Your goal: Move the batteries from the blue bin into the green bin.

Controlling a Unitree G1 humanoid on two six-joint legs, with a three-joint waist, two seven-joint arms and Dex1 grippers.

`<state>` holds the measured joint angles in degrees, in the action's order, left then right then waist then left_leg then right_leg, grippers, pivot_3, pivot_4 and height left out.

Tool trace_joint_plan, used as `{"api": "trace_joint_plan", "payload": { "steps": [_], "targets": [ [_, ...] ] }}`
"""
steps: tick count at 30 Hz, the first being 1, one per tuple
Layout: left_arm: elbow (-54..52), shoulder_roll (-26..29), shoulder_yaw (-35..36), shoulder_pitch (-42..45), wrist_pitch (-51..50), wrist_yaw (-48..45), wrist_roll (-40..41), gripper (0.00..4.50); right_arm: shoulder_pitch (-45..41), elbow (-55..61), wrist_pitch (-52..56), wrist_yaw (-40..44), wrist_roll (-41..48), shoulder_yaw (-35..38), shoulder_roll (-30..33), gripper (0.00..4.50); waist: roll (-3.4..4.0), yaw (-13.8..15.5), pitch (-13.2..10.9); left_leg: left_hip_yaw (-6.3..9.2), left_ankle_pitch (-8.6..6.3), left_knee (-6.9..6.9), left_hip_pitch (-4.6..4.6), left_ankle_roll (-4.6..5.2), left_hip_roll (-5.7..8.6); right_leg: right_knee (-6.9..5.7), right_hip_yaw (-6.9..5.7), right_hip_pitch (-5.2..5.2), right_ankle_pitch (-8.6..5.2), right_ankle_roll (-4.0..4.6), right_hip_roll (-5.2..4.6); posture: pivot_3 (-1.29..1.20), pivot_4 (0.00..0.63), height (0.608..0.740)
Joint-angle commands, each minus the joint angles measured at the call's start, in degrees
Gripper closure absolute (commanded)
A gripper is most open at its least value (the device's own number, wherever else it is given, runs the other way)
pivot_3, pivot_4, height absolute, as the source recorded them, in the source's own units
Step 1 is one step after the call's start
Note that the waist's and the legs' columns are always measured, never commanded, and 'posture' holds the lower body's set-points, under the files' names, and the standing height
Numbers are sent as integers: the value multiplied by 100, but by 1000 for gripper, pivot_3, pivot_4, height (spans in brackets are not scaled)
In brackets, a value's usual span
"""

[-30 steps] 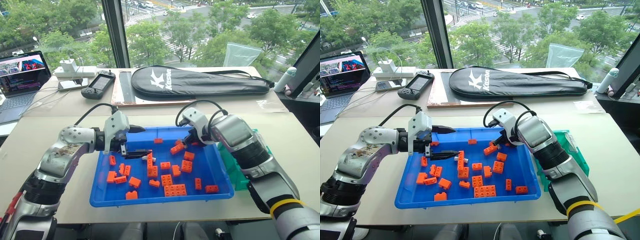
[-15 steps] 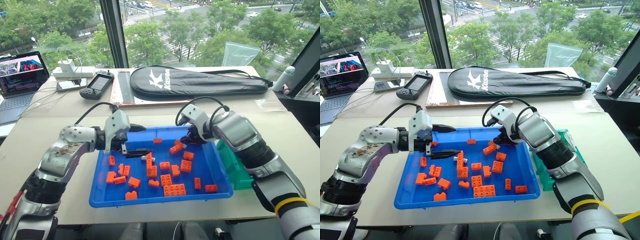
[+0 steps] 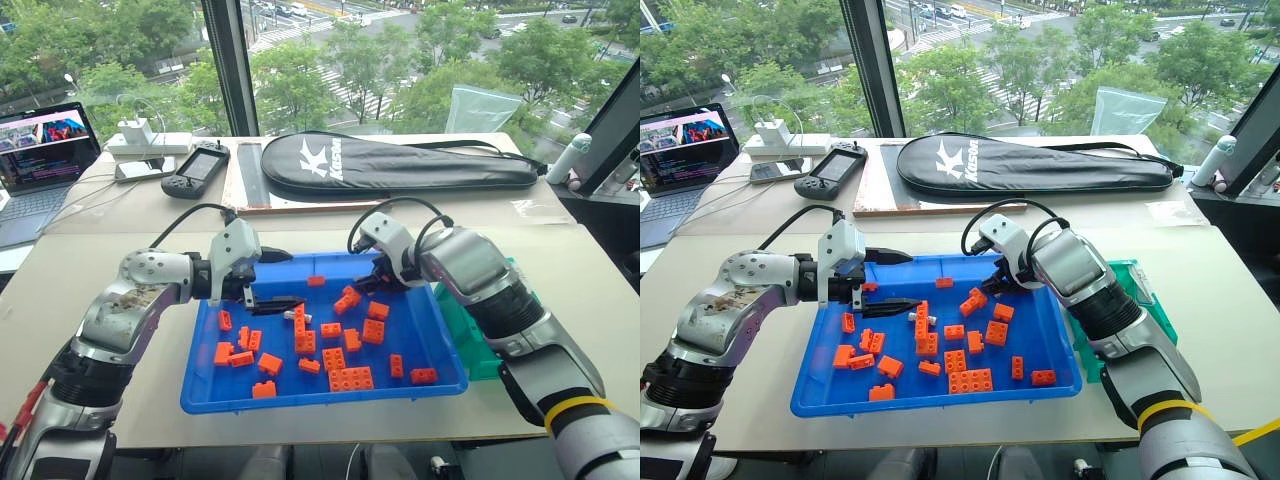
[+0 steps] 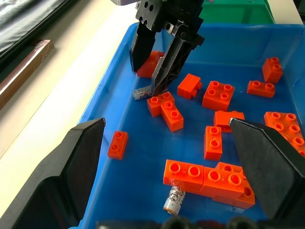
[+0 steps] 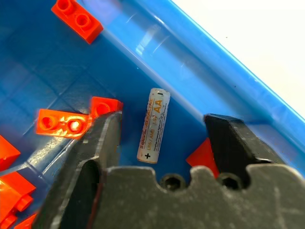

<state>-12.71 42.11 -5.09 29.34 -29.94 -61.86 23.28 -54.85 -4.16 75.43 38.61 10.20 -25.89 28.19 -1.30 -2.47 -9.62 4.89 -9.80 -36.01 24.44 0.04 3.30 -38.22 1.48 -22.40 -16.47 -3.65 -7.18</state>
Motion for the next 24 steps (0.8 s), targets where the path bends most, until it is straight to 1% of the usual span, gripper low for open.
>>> {"api": "trace_joint_plan", "payload": {
  "steps": [1,3,4,5,8,10,12,15,18,20,24],
  "targets": [
    [-61,-31,57,123,99,31,-4,0,76,23,-51,-61,4,78,-18,3088,0,3,0,0,0,0,1,0,0,0,0,0,0,0,0,0,150,740],
    [-43,-48,61,135,103,30,-9,0,119,18,-96,-77,-16,61,-12,3855,0,1,0,0,0,-1,1,0,0,0,1,1,0,0,0,0,150,740],
    [-39,-56,63,138,104,27,-15,0,129,24,-116,-86,-24,60,-5,4126,0,0,0,0,0,-1,-1,0,0,1,0,3,0,0,0,0,150,740],
    [-35,-65,66,140,104,23,-19,0,130,43,-124,-89,-24,64,4,4265,0,1,0,0,0,-1,-2,0,1,0,0,3,0,0,0,0,150,740],
    [-28,-86,72,146,100,15,-20,0,109,169,-103,-59,9,98,55,4265,0,2,0,0,0,-1,-2,0,1,0,0,3,0,0,0,0,150,740],
    [-26,-96,73,152,95,8,-16,0,71,451,-123,57,124,208,127,4265,0,3,0,0,0,-1,-2,0,0,1,0,3,0,0,0,0,150,740],
    [24,-118,109,196,78,-22,37,0,-148,1170,73,442,433,268,456,4265,1,3,-1,0,0,-1,0,0,0,1,0,2,0,0,0,0,150,740],
    [85,-129,146,248,84,-82,86,0,-380,1727,69,883,764,441,960,4265,1,1,-2,1,0,-6,20,0,-2,-2,0,-18,0,0,0,0,150,740],
    [110,-174,185,287,64,-132,177,0,-490,1913,14,1085,959,722,1317,4265,1,2,-1,1,0,-5,20,1,-1,0,-1,-18,0,-1,0,0,150,740],
    [146,-224,241,347,11,-185,319,0,-530,1976,-171,1455,1246,1170,1664,4265,0,8,-2,1,-1,-7,19,2,-2,2,-2,-14,0,-1,1,0,150,740],
    [160,-291,333,491,-189,-293,658,0,-98,1856,-1002,2100,1367,1831,2713,4265,-4,85,-5,-2,-2,-11,27,3,-1,10,-2,-11,0,-1,-1,0,150,740]
  ]
}}
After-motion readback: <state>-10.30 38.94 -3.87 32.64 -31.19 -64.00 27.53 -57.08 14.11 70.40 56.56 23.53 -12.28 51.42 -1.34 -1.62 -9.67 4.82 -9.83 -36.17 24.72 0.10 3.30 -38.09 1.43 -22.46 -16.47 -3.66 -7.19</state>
